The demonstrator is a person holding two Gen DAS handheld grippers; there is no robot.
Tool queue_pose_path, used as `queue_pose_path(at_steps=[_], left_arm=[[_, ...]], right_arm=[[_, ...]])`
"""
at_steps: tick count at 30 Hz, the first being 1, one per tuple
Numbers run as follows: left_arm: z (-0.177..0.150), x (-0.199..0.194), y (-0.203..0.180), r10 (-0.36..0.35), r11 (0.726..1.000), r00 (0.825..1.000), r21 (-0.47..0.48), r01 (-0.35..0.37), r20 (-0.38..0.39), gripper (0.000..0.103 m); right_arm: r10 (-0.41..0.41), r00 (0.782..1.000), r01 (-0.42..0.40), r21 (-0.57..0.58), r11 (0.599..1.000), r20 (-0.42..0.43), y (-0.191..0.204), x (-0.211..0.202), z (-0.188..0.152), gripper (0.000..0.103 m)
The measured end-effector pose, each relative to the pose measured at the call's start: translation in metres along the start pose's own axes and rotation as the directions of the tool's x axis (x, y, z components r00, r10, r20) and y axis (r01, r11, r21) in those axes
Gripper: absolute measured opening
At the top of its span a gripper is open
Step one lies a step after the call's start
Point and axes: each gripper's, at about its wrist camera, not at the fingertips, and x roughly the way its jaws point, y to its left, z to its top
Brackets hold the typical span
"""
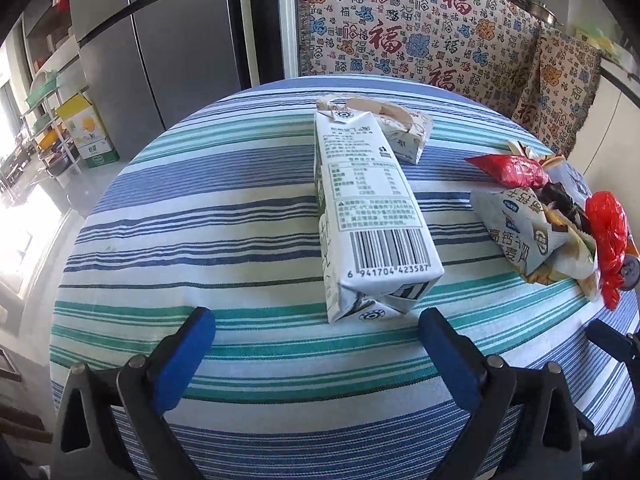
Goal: Collect trash
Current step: 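Grasp the white milk carton with the left tool while the right tool grasps a snack bag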
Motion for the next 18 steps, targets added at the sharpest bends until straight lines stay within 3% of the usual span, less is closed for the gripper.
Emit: queue_pose_path(at_steps=[12,14,16,18], left_arm=[[0.007,0.004,0.0,-0.032,0.999,0.999,0.042,0.033,-0.008,0.103],[0.009,0.003,0.003,-0.055,0.998,0.999,0.039,0.055,0.001,0.102],[0.011,-0.003,0.004,-0.083,0.996,0.996,0.045,0.081,0.033,0.102],[0.015,-0.013,0.004,-0.101,0.994,0.992,0.058,0.097,0.072,0.102]], right_arm=[[-0.033,0.999,0.033,-0.019,0.999,-0.005,0.002,0.024,0.025,0.094],[-0.029,1.0,0.03,-0.011,1.0,0.002,0.002,0.023,0.026,0.086],[0.006,1.0,-0.006,0.013,1.0,0.021,-0.001,0.018,0.028,0.071],[0.028,0.998,-0.03,0.045,0.999,0.05,-0.004,0.011,0.032,0.071]])
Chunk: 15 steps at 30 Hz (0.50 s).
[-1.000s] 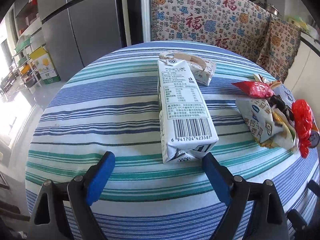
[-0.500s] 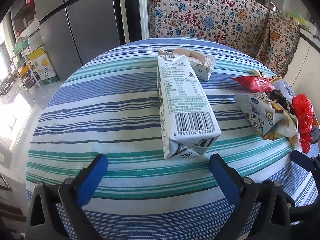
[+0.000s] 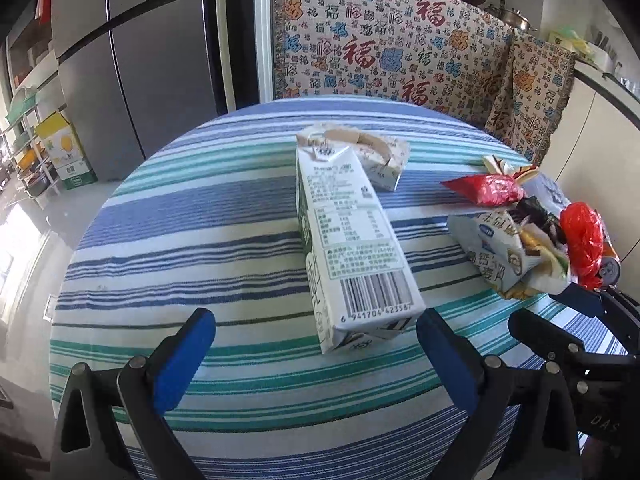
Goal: Collect trash
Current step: 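Grasp the white milk carton with the left tool while the right tool grasps a snack bag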
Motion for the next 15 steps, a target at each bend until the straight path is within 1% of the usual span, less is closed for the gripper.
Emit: queue_pose_path(at_steps=[2,4,7,9,10,12,13,14,15], left_arm=[[0.006,-0.005,-0.001,-0.024,1.0,1.0,0.001,0.024,0.016,0.102],[0.011,-0.007,-0.001,-0.047,0.999,0.999,0.003,0.047,0.018,0.102],[0.02,-0.006,-0.005,-0.055,0.998,0.998,0.022,0.055,0.012,0.096],[0.024,-0.004,-0.006,-0.055,0.998,0.998,0.033,0.055,0.004,0.09],[0.026,-0.002,-0.006,-0.059,0.998,0.998,0.033,0.059,-0.005,0.083],[0.029,0.003,-0.006,-0.066,0.997,0.997,0.03,0.067,-0.027,0.077],[0.028,0.005,-0.007,-0.066,0.997,0.997,0.03,0.067,-0.035,0.071],[0.029,0.007,-0.007,-0.068,0.997,0.997,0.032,0.069,-0.046,0.057],[0.029,0.009,-0.007,-0.078,0.996,0.995,0.032,0.08,-0.057,0.049]], right_arm=[[0.007,1.0,-0.007,0.002,1.0,0.027,0.001,-0.006,0.004,0.071],[0.02,0.999,-0.019,-0.015,1.0,0.036,0.006,-0.009,0.009,0.071],[0.019,0.999,-0.017,-0.039,0.999,0.051,0.011,-0.01,0.018,0.071],[0.012,0.998,-0.009,-0.047,0.999,0.055,0.011,-0.008,0.025,0.071],[0.005,0.999,-0.002,-0.049,0.999,0.053,0.009,-0.005,0.028,0.071],[0.002,0.999,0.001,-0.057,0.998,0.04,0.007,0.0,0.033,0.071],[0.003,1.0,-0.002,-0.06,0.998,0.028,0.006,0.003,0.035,0.069],[0.009,1.0,-0.009,-0.06,0.998,0.011,0.005,0.006,0.036,0.066],[0.019,1.0,-0.019,-0.059,0.998,-0.007,0.004,0.009,0.037,0.061]])
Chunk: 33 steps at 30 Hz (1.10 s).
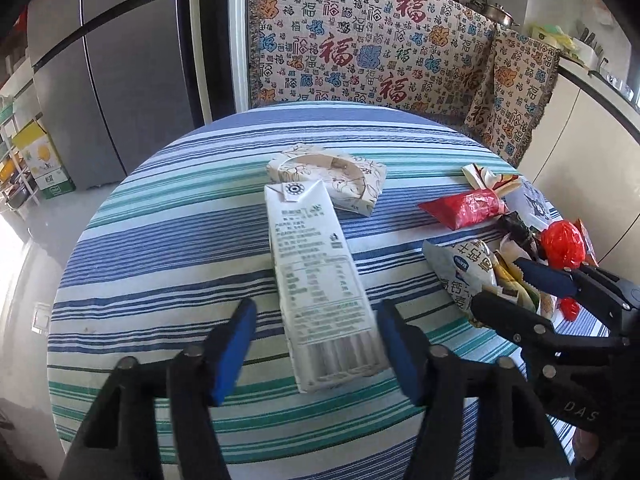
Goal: Collect trash
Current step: 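Grasp the white milk carton with the left tool while the right tool grasps a snack bag, then carry the milk carton and snack bag over the blue wastebasket with both tools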
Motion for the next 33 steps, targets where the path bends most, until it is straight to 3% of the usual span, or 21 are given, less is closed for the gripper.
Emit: queue_pose_path(at_steps=[2,3,4,15,33], left_arm=[[0.0,0.0,0.0,-0.005,1.0,1.0,-0.002,0.005,-0.003,0.042],[-0.001,-0.001,0.0,0.0,1.0,1.0,-0.001,0.0,-0.001,0.041],[-0.001,-0.002,0.0,0.001,1.0,1.0,-0.001,-0.001,0.0,0.041],[-0.012,-0.034,0.002,0.014,0.999,0.998,-0.032,-0.011,0.064,0.039],[-0.022,-0.071,-0.051,-0.024,0.998,0.993,0.06,0.017,0.119,0.039]], right_arm=[[0.003,1.0,-0.003,-0.007,1.0,-0.014,0.0,-0.002,0.0,0.049],[0.012,1.0,-0.012,-0.009,1.0,-0.023,0.0,-0.003,0.0,0.026],[0.032,0.999,-0.032,-0.009,0.999,-0.026,0.0,-0.005,0.0,0.017],[0.068,0.997,-0.068,-0.006,0.998,-0.025,0.004,-0.029,-0.013,0.015],[0.084,0.996,-0.085,0.073,0.994,0.025,-0.021,-0.077,-0.035,0.015]])
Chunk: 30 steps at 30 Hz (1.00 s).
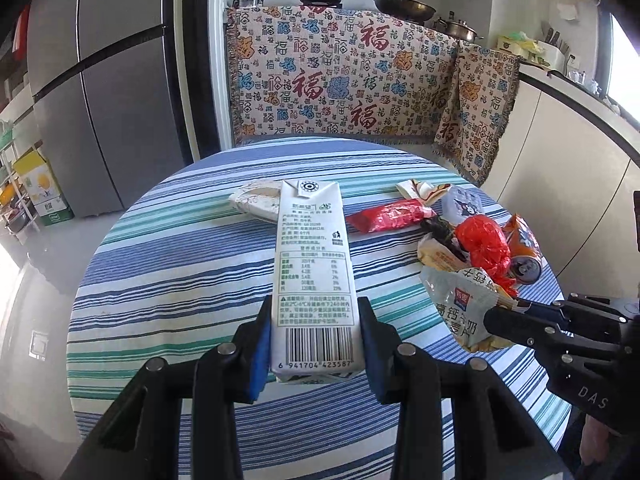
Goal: Collect trash
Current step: 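Carry the milk carton and snack bag over the blue wastebasket with both tools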
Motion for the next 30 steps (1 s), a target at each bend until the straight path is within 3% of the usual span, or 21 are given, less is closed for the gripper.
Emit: queue_pose_path(at_steps=[21,26,30], left_arm=[[0.001,0.001,-0.118,-0.144,0.98,0.99,0.14,0.143,-0.005,0.039],[0.002,0.003,-0.158,-0.199,0.963,0.98,0.18,0.199,-0.019,0.039],[0.002,0.011,-0.198,-0.275,0.937,0.959,0.204,0.282,-0.063,0.038]], right_arm=[[-0.087,0.995,0.08,0.123,0.989,0.053,-0.077,-0.075,-0.032,0.015],[-0.131,0.99,0.12,0.158,0.98,0.059,-0.107,-0.098,-0.039,0.015],[-0.189,0.981,0.176,0.191,0.966,0.049,-0.14,-0.117,-0.049,0.015]])
